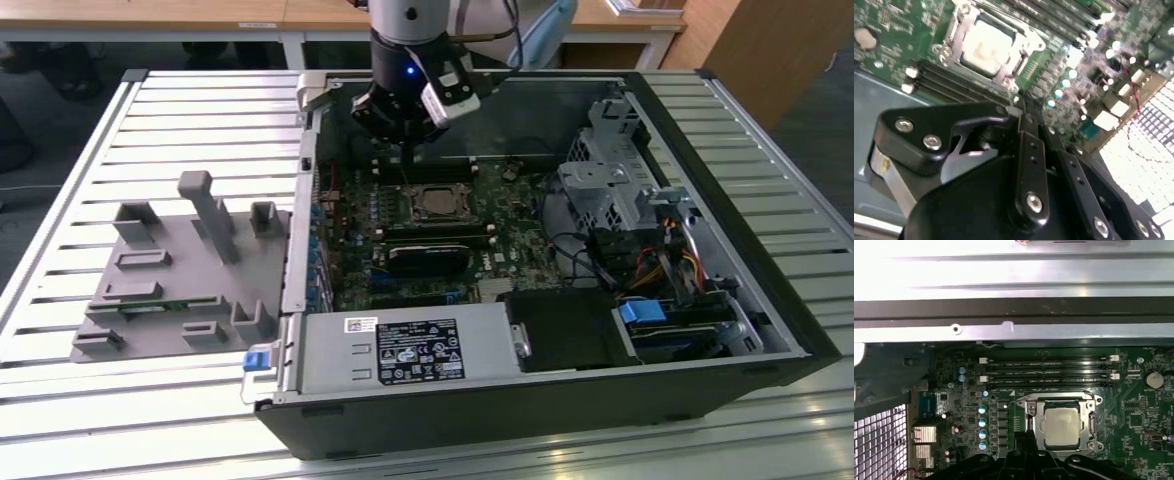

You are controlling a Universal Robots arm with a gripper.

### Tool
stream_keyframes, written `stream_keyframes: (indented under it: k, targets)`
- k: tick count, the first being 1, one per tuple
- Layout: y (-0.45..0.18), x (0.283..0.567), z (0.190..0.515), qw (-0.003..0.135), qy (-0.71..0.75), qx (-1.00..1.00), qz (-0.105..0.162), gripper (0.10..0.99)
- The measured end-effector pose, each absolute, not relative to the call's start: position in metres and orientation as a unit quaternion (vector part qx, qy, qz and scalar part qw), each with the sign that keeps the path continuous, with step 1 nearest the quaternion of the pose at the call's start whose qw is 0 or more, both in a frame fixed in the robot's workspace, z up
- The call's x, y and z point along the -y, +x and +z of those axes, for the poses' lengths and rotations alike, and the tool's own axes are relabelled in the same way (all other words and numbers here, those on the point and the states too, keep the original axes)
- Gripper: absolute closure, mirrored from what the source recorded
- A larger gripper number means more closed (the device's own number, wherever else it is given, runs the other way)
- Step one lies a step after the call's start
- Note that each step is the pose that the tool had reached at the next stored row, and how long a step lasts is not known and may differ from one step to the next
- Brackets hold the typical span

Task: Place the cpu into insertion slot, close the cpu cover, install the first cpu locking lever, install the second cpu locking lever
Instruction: 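Install the first cpu locking lever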

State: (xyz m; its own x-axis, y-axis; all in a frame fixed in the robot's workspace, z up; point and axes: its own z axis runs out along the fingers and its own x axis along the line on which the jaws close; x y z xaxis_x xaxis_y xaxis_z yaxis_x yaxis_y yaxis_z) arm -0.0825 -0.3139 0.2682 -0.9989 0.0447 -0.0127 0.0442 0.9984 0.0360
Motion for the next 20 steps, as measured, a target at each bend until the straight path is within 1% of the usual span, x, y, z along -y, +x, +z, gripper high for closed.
stream_keyframes:
  k: [13,20]
  targets:
    - [-0.102,0.310,0.263,0.007,0.022,-1.000,0.018,0.976]
    - [-0.104,0.298,0.258,0.007,0.022,-1.000,0.018,0.976]
